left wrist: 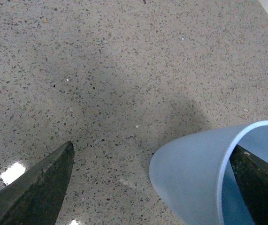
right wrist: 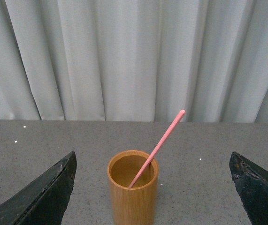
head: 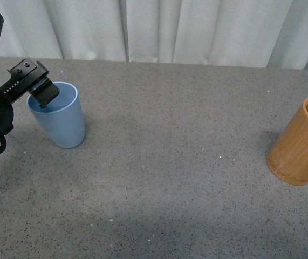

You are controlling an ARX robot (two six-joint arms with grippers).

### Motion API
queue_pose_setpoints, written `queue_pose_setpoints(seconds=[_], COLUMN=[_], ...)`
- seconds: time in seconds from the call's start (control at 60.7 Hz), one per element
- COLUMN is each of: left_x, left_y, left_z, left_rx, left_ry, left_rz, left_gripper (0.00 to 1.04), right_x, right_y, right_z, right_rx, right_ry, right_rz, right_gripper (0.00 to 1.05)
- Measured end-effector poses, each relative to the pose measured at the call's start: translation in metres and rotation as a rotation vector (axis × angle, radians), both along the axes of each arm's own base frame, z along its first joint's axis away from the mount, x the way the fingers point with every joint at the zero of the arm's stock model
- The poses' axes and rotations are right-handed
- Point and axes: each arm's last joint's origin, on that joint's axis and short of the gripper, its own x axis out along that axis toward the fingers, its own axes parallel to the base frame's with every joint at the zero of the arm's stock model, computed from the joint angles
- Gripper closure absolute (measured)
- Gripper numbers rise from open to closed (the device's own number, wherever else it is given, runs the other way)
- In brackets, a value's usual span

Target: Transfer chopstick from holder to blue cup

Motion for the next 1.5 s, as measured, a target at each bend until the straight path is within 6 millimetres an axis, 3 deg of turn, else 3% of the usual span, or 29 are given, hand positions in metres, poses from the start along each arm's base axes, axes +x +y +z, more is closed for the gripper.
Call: queue_pose_setpoints(seconds=[0.247,0.313,0.56,0.741,0.922,1.219,1.334,1.499], left_x=[-0.001,-0.002,-0.001,0.004,0.011,0.016,0.011,0.006], left_y=[-0.010,-0.014,-0.014,-0.007,-0.014,-0.044,-0.062,-0.078], left_z=[-0.007,-0.009,-0.001,0.022,0.036,0.049,0.050,0.046], left_rx=[-0.031,-0.041,-0.052,-0.045,-0.001,0.098,0.174,0.273], left_ry=[0.028,0.038,0.011,-0.036,-0.029,0.018,0.053,0.080], left_rz=[-0.063,-0.084,-0.124,-0.215,-0.405,-0.771,-0.962,-1.099], left_gripper=[0.49,0.65,1.02,1.01,1.01,1.01,1.01,1.01], right_x=[0.000,0.000,0.000,0.000,0.000,0.000,0.000,0.000], right_y=[0.000,0.000,0.000,0.000,0.000,0.000,0.000,0.000], right_z=[0.000,0.000,0.000,0.000,0.000,0.000,0.000,0.000], right_rx=[0.000,0.000,0.000,0.000,0.000,0.000,0.000,0.000], right_ry=[0.000,0.000,0.000,0.000,0.000,0.000,0.000,0.000], right_rz=[0.000,0.000,0.000,0.000,0.000,0.000,0.000,0.000], right_gripper=[0.10,0.10,0.10,0.10,0.10,0.10,0.10,0.10])
